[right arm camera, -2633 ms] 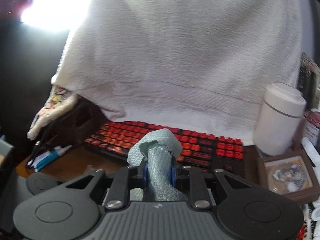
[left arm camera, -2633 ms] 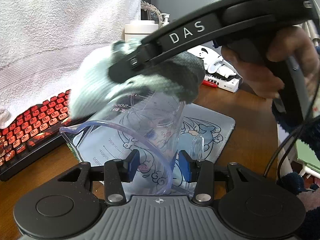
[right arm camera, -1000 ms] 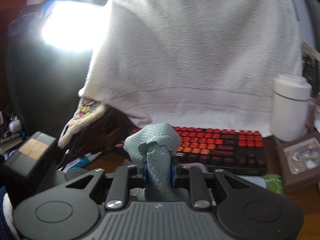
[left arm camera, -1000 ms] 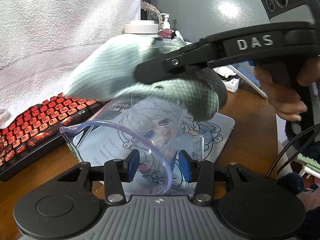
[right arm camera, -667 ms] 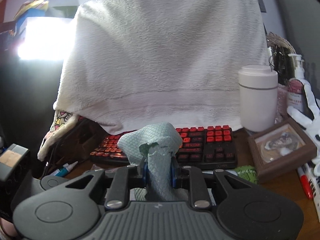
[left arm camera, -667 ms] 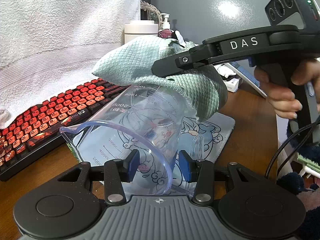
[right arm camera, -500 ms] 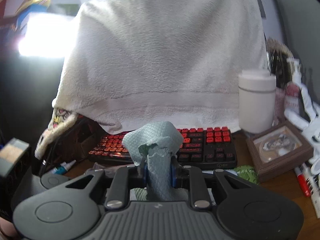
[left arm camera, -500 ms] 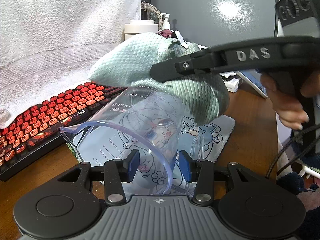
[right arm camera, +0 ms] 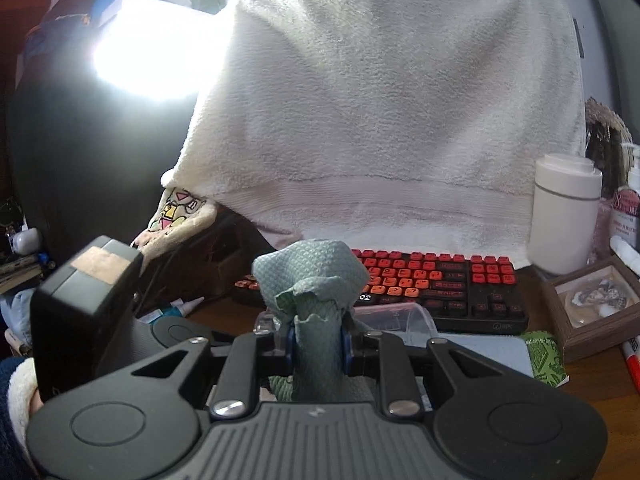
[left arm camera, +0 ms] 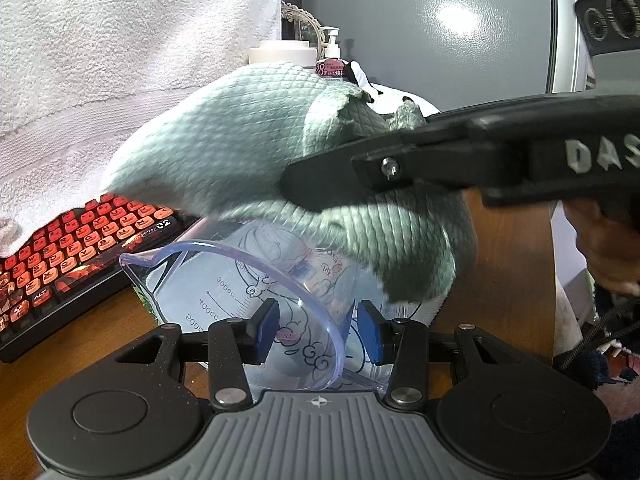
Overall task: Clean container
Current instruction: 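Sweep the cloth with the right tool across the jug's outer wall, then press the cloth against the jug's wall and rub with the right tool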
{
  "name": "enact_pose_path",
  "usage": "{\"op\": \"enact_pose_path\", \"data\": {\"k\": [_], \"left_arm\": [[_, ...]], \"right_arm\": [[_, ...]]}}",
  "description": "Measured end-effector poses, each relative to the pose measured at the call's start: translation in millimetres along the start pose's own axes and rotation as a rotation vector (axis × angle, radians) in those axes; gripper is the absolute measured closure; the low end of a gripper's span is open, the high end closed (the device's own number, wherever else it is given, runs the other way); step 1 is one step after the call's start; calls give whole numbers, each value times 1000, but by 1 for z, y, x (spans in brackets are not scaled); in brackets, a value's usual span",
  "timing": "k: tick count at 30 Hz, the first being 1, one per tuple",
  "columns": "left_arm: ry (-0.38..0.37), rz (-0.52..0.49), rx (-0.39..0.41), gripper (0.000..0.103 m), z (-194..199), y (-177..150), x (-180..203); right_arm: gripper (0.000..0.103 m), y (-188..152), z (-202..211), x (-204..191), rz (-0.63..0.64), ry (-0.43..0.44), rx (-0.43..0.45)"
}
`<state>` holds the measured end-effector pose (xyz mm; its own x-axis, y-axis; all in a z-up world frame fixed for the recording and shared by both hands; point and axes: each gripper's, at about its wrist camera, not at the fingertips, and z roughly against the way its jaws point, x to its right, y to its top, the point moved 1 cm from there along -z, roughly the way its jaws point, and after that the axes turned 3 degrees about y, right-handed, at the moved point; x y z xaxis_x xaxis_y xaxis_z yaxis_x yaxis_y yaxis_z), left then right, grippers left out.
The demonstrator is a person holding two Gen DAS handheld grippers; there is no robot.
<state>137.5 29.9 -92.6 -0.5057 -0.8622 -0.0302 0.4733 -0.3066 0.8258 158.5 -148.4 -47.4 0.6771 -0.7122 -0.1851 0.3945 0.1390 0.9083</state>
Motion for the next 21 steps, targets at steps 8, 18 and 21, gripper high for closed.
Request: {"op": "enact_pose_path", "data": {"k": [8, 18, 21], "left_arm": [[0, 1, 0, 60, 1, 0, 0], [0, 1, -1, 60, 1, 1, 0], [2, -1, -1, 60, 1, 1, 1]], "right_arm": [[83, 3, 1, 24, -53, -51, -1], [83, -8, 3, 1, 18, -77, 14], [83, -11, 4, -13, 50, -49, 13]]}}
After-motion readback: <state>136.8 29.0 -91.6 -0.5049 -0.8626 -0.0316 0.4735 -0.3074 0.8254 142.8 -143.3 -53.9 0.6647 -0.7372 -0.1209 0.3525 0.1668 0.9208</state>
